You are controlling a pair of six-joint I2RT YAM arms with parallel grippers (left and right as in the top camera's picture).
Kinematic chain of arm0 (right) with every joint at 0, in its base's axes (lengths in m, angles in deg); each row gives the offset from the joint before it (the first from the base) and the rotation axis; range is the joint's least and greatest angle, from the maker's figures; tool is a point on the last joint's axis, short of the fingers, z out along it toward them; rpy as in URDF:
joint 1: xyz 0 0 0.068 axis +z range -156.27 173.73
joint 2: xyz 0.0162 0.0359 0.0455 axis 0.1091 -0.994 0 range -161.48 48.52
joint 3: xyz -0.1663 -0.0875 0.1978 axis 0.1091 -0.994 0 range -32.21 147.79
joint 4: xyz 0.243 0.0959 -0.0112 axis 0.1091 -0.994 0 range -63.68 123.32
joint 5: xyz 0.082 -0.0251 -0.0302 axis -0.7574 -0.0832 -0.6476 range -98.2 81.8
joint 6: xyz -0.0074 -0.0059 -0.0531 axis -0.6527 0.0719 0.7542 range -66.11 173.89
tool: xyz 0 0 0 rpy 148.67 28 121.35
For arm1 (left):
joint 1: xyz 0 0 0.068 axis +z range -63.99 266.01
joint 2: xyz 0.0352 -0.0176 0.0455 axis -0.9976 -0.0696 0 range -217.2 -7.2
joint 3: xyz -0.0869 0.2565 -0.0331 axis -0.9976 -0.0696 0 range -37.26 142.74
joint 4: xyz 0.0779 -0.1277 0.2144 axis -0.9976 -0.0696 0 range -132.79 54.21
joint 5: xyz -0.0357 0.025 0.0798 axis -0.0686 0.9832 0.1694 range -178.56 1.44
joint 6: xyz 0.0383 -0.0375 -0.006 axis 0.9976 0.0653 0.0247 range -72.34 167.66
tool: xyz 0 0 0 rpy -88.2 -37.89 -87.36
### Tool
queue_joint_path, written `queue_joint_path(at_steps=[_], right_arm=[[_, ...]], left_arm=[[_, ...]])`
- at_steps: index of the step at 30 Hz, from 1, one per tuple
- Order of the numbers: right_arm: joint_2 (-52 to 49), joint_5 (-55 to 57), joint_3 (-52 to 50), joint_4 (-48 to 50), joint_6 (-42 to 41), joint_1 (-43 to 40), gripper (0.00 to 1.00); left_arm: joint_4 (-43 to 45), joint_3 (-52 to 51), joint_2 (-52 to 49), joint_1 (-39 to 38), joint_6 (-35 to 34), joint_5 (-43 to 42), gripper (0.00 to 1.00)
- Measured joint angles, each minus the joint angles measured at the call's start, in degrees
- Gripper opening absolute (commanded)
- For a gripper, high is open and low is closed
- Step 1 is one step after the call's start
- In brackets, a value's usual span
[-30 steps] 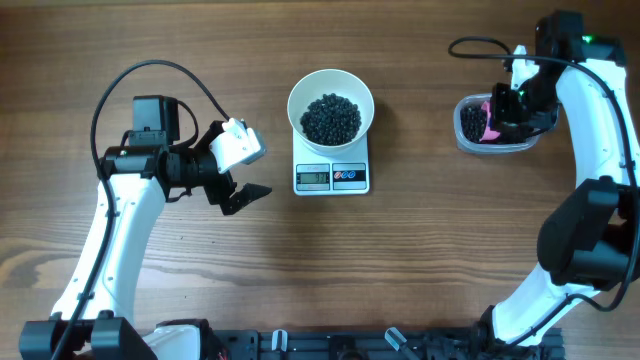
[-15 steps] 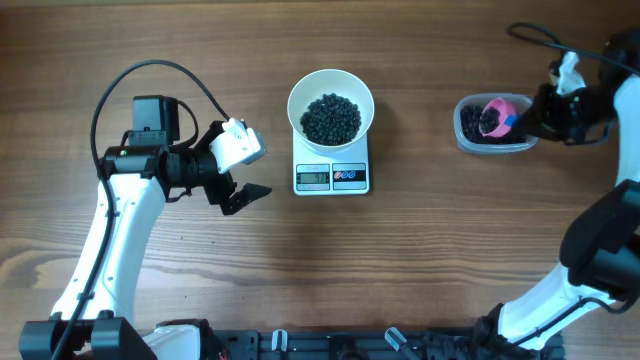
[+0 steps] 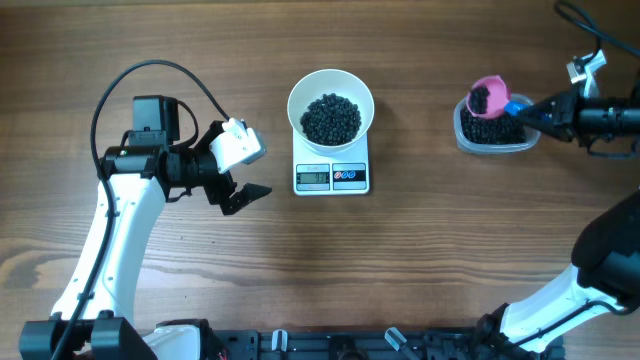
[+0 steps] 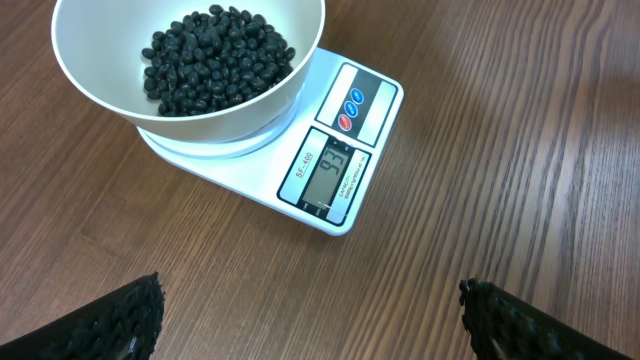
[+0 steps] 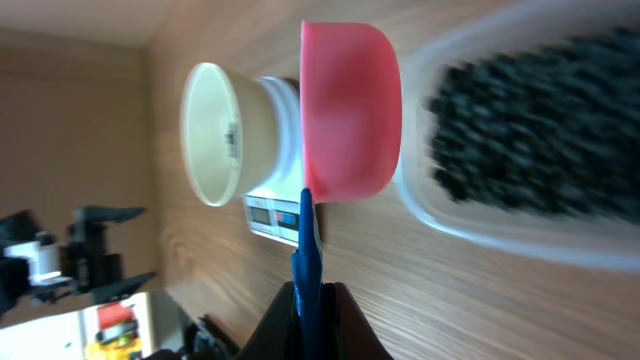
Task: Scoop item into bowl and weigh 150g on scale
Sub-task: 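Carry the scoopful to the bowl and tip beans in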
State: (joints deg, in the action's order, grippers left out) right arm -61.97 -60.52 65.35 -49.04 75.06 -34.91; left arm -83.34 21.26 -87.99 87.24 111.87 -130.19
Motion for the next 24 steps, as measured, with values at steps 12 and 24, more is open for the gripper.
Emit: queue_joint_path(at_steps=[12,24], right_arm=[[0.0,-6.8,-0.1,7.5,-7.1,19.3,0.04],[-0.1,15.5,16.2,9.2,-21.9,38.4,0.04]], left_arm=[[0.0,0.0,0.0,0.0,0.0,0.0,1.00],[0.0,0.0,0.0,0.0,0.0,0.0,1.00]])
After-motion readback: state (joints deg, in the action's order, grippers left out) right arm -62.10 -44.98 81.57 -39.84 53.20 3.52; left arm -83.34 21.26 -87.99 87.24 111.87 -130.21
